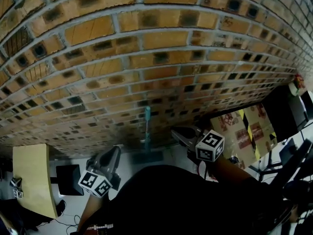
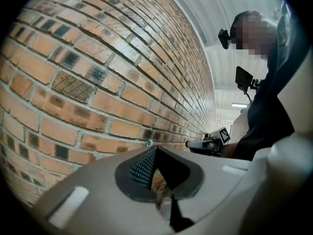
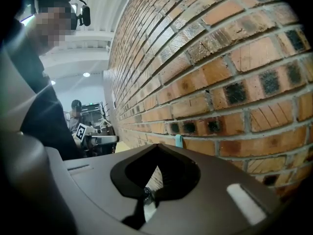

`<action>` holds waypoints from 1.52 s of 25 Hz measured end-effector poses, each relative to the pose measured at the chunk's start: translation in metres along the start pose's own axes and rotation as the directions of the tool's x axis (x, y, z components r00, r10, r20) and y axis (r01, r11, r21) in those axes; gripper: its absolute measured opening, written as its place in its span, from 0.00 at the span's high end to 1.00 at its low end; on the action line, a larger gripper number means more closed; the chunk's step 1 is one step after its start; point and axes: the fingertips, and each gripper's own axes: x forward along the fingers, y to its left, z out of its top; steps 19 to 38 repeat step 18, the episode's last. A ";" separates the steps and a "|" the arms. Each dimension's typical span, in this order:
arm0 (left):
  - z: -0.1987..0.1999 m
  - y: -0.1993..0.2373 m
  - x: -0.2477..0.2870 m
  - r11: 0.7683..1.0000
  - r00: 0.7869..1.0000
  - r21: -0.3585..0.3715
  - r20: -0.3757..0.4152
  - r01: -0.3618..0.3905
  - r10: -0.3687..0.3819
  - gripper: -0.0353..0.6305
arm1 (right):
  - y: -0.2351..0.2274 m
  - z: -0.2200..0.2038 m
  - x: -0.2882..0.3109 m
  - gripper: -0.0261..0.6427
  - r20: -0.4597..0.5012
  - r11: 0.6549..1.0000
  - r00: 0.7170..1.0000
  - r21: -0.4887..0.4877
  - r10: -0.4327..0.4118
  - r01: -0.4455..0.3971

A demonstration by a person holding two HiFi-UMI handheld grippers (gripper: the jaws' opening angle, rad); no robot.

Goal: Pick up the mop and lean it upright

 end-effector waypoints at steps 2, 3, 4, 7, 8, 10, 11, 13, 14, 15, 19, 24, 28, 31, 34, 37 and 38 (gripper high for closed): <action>0.000 0.000 0.000 1.000 1.000 0.000 -0.002 0.001 -0.001 0.94 | 0.000 -0.001 0.000 0.94 -0.002 1.000 1.000 0.000 -0.001 0.001; 0.000 -0.001 0.000 1.000 1.000 -0.001 -0.003 0.001 -0.001 0.94 | 0.000 -0.001 0.000 0.94 -0.001 1.000 1.000 0.002 -0.001 0.001; 0.000 -0.001 0.000 1.000 1.000 -0.002 -0.003 0.002 -0.002 0.94 | -0.001 -0.001 0.000 0.94 0.000 1.000 1.000 0.004 0.000 0.000; -0.001 -0.001 0.000 1.000 1.000 -0.002 -0.005 0.002 -0.002 0.94 | 0.001 -0.001 0.002 0.94 -0.004 1.000 1.000 0.000 0.006 -0.006; -0.001 -0.001 0.000 1.000 1.000 -0.002 -0.006 0.002 -0.002 0.94 | 0.001 -0.001 0.002 0.94 -0.007 1.000 1.000 -0.002 0.008 -0.008; -0.001 0.000 0.001 1.000 1.000 -0.003 -0.009 0.002 -0.002 0.94 | 0.001 -0.001 0.003 0.94 -0.008 1.000 1.000 -0.003 0.011 -0.012; -0.001 0.000 0.000 1.000 1.000 -0.004 -0.010 0.001 -0.001 0.94 | 0.001 -0.002 0.004 0.94 -0.007 1.000 1.000 -0.001 0.012 -0.012; -0.002 0.000 0.001 1.000 1.000 -0.004 -0.010 0.000 0.000 0.94 | 0.001 -0.003 0.004 0.94 -0.004 1.000 1.000 0.002 0.013 -0.013; -0.002 0.001 0.001 1.000 1.000 -0.004 -0.010 0.000 0.000 0.94 | 0.000 -0.003 0.004 0.94 -0.004 1.000 1.000 0.002 0.013 -0.013; -0.002 0.001 0.001 1.000 1.000 -0.004 -0.011 0.000 0.000 0.94 | 0.000 -0.003 0.004 0.94 -0.003 1.000 1.000 0.002 0.014 -0.014; -0.003 0.001 0.002 1.000 1.000 -0.005 -0.017 0.000 0.000 0.94 | -0.001 -0.003 0.005 0.94 0.001 1.000 1.000 0.006 0.016 -0.016; -0.003 0.001 0.002 1.000 1.000 -0.005 -0.017 0.000 0.000 0.94 | -0.001 -0.003 0.005 0.94 0.001 1.000 1.000 0.006 0.016 -0.016; -0.003 0.001 0.002 1.000 1.000 -0.005 -0.017 0.000 0.000 0.94 | -0.001 -0.003 0.005 0.94 0.001 1.000 1.000 0.006 0.016 -0.016; -0.003 0.001 0.002 1.000 1.000 -0.005 -0.017 0.000 0.000 0.94 | -0.001 -0.003 0.005 0.94 0.001 1.000 1.000 0.006 0.016 -0.016; -0.003 0.001 0.002 1.000 1.000 -0.005 -0.017 0.000 0.000 0.94 | -0.001 -0.003 0.005 0.94 0.001 1.000 1.000 0.006 0.016 -0.016; -0.003 0.001 0.002 1.000 1.000 -0.005 -0.017 0.000 0.000 0.94 | -0.001 -0.003 0.005 0.94 0.001 1.000 1.000 0.006 0.016 -0.016; -0.003 0.001 0.002 1.000 1.000 -0.005 -0.017 0.000 0.000 0.94 | -0.001 -0.003 0.005 0.94 0.001 1.000 1.000 0.006 0.016 -0.016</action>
